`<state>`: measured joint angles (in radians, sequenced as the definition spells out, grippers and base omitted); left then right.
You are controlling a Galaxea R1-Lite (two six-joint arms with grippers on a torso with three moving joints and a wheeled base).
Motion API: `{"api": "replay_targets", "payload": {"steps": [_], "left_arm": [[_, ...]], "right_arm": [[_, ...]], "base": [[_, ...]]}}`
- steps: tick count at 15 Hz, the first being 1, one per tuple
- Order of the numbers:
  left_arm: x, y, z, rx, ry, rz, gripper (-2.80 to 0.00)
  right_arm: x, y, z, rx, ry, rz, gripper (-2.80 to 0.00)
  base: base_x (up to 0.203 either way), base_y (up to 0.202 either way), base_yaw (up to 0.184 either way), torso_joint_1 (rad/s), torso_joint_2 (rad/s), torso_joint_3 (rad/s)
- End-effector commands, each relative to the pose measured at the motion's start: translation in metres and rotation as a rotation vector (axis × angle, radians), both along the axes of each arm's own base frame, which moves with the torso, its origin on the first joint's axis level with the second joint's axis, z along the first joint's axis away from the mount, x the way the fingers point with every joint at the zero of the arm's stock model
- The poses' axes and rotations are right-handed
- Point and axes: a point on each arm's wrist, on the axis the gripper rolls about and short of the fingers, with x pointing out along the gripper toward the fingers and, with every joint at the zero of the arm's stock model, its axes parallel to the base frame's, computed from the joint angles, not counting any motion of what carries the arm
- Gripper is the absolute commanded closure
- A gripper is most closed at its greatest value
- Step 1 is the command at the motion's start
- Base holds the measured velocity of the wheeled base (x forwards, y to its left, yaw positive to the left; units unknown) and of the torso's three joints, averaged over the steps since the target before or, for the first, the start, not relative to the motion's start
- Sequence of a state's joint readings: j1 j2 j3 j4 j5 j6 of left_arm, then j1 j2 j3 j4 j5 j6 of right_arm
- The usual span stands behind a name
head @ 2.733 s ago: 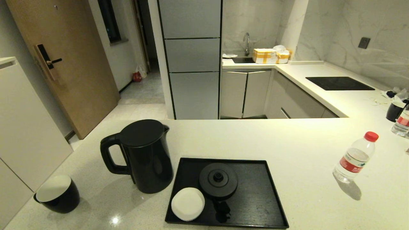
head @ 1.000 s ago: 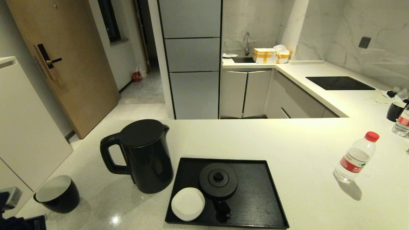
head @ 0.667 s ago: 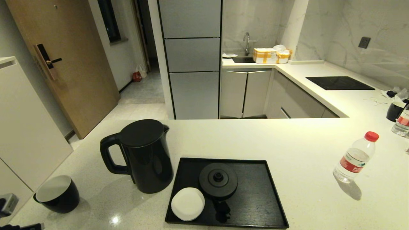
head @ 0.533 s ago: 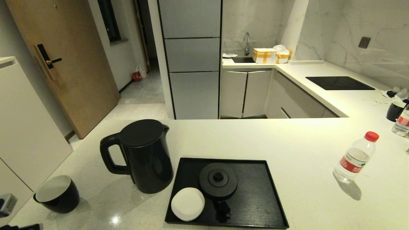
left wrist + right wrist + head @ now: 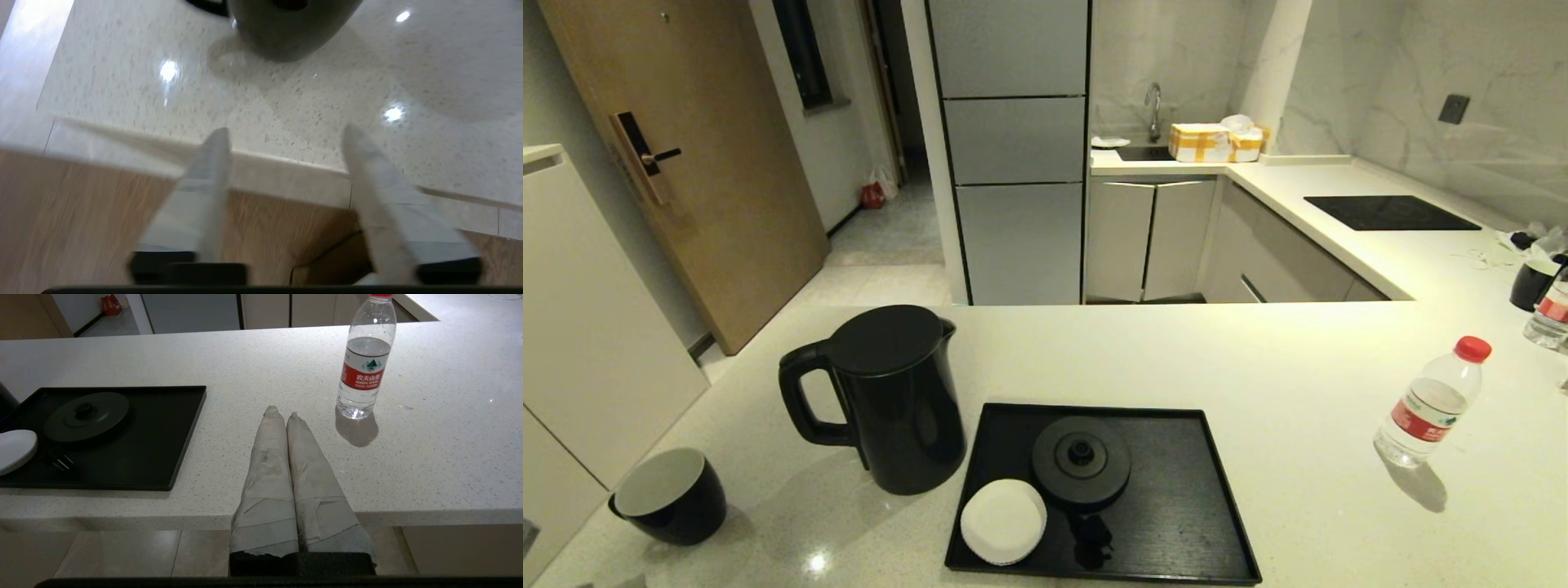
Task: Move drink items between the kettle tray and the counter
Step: Return the tea cup to its original position
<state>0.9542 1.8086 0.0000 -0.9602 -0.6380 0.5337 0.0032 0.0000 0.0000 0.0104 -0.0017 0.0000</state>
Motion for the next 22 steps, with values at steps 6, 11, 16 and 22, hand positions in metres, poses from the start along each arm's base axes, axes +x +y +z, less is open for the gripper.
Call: {"api": "replay_targets", "payload": {"steps": [6, 11, 16, 22], "left_arm": [[-0.006, 0.026, -0.022, 0.01, -0.15, -0.107, -2.8], [0.002, 0.039, -0.05, 0.038, -0.169, -0.15, -2.8], [0.008, 0.045, -0.067, 0.073, -0.226, -0.225, -2.8], [0.016, 0.048, -0.071, 0.079, -0.275, -0.296, -2.8]], "right_arm": [[0.0, 0.0, -0.001, 0.0, 0.003, 0.0, 0.0], [0.0, 0.0, -0.001, 0.0, 0.003, 0.0, 0.0], [0.0, 0.0, -0.001, 0.0, 0.003, 0.0, 0.0], [0.0, 0.0, -0.001, 0.0, 0.003, 0.0, 0.0]], "base": [[0.0, 0.0, 0.0, 0.0, 0.0, 0.0], [0.0, 0.0, 0.0, 0.0, 0.0, 0.0], [0.0, 0.0, 0.0, 0.0, 0.0, 0.0], [0.0, 0.0, 0.0, 0.0, 0.0, 0.0]]}}
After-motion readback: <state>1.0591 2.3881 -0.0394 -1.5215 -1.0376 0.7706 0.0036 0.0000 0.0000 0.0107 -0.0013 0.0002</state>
